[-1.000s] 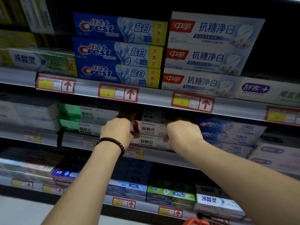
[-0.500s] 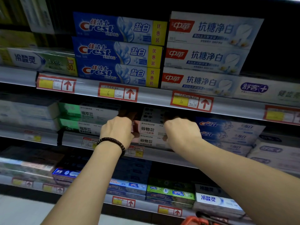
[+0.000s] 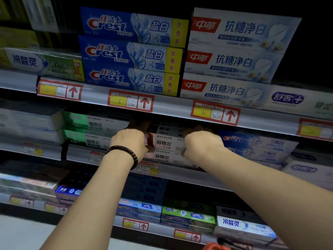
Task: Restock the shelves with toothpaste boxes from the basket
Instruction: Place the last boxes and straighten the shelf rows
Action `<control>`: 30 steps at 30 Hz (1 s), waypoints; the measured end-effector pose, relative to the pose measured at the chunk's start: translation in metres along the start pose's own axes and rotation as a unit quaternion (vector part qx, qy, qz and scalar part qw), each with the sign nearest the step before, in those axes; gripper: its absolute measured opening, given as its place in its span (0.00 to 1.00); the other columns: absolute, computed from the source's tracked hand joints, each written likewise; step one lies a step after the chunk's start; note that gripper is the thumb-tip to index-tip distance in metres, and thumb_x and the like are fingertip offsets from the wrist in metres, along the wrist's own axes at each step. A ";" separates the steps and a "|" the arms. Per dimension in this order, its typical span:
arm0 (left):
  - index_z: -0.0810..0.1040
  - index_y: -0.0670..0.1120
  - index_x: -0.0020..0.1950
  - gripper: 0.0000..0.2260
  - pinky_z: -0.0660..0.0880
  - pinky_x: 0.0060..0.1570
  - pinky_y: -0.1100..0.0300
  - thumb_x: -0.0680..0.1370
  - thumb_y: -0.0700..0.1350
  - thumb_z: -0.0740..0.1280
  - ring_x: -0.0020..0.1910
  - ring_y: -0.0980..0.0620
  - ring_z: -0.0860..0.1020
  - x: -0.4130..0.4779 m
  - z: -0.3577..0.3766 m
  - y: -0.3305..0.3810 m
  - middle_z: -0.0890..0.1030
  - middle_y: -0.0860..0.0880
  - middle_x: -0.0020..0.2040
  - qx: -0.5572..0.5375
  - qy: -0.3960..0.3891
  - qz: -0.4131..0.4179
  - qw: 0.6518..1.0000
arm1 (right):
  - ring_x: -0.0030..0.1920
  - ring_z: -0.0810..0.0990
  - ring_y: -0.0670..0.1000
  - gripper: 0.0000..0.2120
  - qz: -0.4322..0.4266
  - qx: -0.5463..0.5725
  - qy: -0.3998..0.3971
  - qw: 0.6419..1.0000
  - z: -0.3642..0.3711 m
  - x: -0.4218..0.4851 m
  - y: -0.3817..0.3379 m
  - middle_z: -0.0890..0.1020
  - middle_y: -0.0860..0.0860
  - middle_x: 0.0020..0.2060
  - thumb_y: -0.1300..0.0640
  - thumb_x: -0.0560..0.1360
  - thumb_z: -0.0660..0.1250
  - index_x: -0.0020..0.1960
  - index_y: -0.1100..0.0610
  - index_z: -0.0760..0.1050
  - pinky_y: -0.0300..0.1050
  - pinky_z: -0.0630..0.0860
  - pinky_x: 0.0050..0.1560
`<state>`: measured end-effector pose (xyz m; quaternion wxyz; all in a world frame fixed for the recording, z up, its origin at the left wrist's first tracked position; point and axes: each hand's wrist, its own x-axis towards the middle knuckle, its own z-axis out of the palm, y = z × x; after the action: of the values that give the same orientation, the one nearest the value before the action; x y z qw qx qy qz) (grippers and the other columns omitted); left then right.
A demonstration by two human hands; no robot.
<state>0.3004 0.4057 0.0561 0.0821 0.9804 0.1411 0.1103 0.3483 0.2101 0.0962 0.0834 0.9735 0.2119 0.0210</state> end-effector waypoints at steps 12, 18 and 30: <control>0.53 0.65 0.81 0.40 0.81 0.52 0.44 0.78 0.55 0.74 0.60 0.34 0.80 0.000 0.005 0.000 0.62 0.44 0.80 0.011 0.004 -0.008 1.000 | 0.44 0.76 0.60 0.12 -0.012 -0.026 0.057 0.998 0.007 -0.007 0.000 0.74 0.54 0.45 0.58 0.79 0.73 0.62 0.55 0.78 0.55 0.77 0.40; 0.56 0.65 0.79 0.38 0.82 0.48 0.44 0.76 0.56 0.76 0.55 0.36 0.82 0.001 0.011 -0.004 0.74 0.43 0.70 -0.010 0.016 -0.004 1.000 | 0.44 0.80 0.61 0.08 -0.026 -0.041 0.057 0.997 0.010 -0.008 0.002 0.76 0.54 0.44 0.58 0.79 0.73 0.57 0.55 0.80 0.55 0.79 0.41; 0.55 0.66 0.79 0.38 0.83 0.48 0.43 0.76 0.61 0.74 0.53 0.36 0.82 -0.007 0.018 -0.008 0.70 0.44 0.76 -0.023 0.043 0.022 0.999 | 0.43 0.83 0.62 0.05 -0.030 -0.068 0.053 0.996 0.014 -0.011 -0.001 0.80 0.54 0.43 0.61 0.78 0.72 0.54 0.56 0.81 0.53 0.77 0.37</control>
<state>0.2958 0.4085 0.0362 0.0957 0.9756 0.1202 0.1569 0.3395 0.2041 0.0820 0.1384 0.9563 0.2434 0.0840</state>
